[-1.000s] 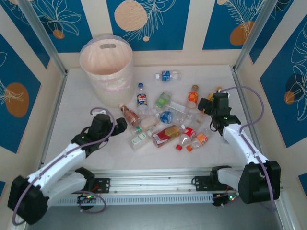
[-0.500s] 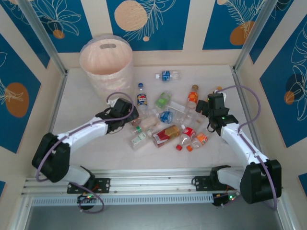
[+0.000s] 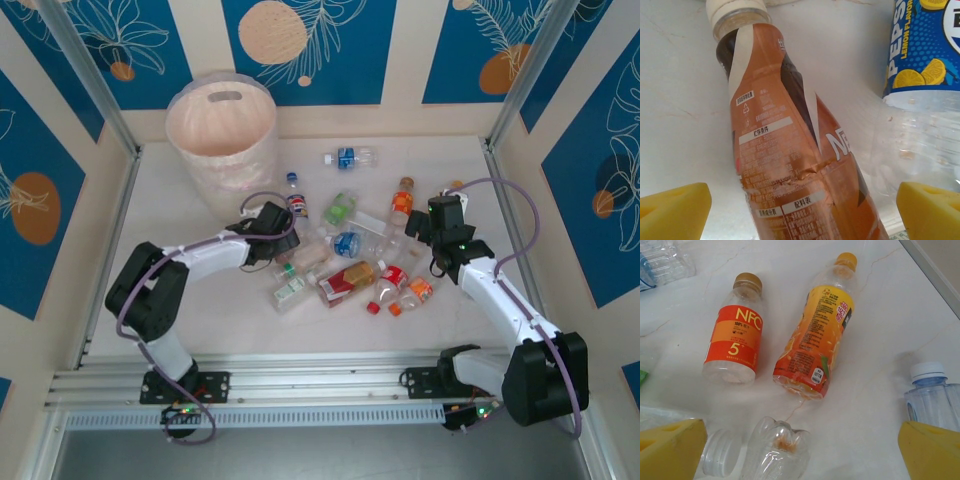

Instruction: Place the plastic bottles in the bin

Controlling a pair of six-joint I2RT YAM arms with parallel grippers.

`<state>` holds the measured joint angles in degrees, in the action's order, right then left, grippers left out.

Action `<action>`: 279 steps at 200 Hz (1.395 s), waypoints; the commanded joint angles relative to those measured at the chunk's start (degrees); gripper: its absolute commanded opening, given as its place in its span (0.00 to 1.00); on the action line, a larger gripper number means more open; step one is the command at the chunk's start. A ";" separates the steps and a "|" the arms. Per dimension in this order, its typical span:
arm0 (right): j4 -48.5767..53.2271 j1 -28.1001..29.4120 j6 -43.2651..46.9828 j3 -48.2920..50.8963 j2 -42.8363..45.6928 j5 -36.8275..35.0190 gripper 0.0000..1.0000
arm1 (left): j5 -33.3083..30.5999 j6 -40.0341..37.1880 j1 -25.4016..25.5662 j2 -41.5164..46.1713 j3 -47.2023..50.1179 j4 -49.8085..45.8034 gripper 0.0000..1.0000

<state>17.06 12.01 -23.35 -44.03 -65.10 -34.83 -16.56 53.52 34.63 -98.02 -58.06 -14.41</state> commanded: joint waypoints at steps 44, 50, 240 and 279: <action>0.25 1.01 0.32 0.20 1.79 -1.56 0.99 | 1.44 0.20 -1.14 -3.34 0.11 0.03 0.80; 0.21 1.08 0.33 0.23 1.75 -1.54 0.99 | 1.44 0.03 -1.23 -3.61 -0.09 -0.13 0.78; -0.67 2.84 0.06 1.15 3.26 -5.04 0.99 | 17.89 -16.23 -1.15 10.34 -8.26 -20.70 0.45; -1.05 3.02 -0.29 1.41 5.19 -5.95 0.99 | 31.23 -18.49 -0.75 13.34 -12.08 -22.33 0.46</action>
<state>17.21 14.68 -22.94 -43.33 -61.98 -38.65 3.77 38.37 33.63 -86.28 -66.43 -32.73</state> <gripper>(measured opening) 0.991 0.557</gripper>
